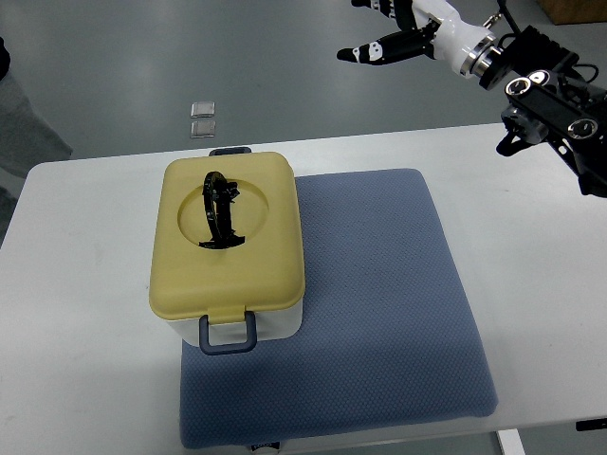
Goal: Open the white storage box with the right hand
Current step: 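Swing the right hand over the yellow lid toward its black handle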
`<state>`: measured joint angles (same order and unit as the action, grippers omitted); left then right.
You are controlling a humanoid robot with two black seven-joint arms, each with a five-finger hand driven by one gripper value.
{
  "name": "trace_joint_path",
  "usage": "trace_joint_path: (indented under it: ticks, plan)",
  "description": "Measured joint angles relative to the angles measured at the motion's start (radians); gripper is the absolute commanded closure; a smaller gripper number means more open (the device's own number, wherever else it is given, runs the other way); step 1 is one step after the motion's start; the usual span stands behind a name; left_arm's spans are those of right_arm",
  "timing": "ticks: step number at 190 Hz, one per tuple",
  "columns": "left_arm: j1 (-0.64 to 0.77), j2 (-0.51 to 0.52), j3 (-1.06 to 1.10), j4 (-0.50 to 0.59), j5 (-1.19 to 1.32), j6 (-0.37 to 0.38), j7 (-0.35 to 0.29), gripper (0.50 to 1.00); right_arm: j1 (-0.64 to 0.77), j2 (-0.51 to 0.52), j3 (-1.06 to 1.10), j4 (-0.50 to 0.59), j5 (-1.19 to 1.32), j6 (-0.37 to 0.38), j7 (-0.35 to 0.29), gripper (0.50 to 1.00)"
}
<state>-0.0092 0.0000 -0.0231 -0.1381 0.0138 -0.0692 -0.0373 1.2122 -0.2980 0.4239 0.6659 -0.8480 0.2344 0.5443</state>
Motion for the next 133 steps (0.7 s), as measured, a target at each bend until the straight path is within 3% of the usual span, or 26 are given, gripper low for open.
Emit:
trace_joint_path:
  ticks: [65,99,133]
  plan:
    - [0.000,0.000,-0.001,0.000,0.000,0.000,0.000,0.500,0.205,-0.022,-0.065,0.222,-0.385,0.159,0.038,0.576]
    - [0.000,0.000,-0.001,0.000,0.000,0.000,0.000,0.500,0.302,0.008,-0.118,0.254,-0.493,0.260,0.046,0.576]
    - [0.000,0.000,0.000,0.000,0.000,0.000,0.000,0.500,0.378,0.085,-0.227,0.247,-0.594,0.269,0.046,0.576]
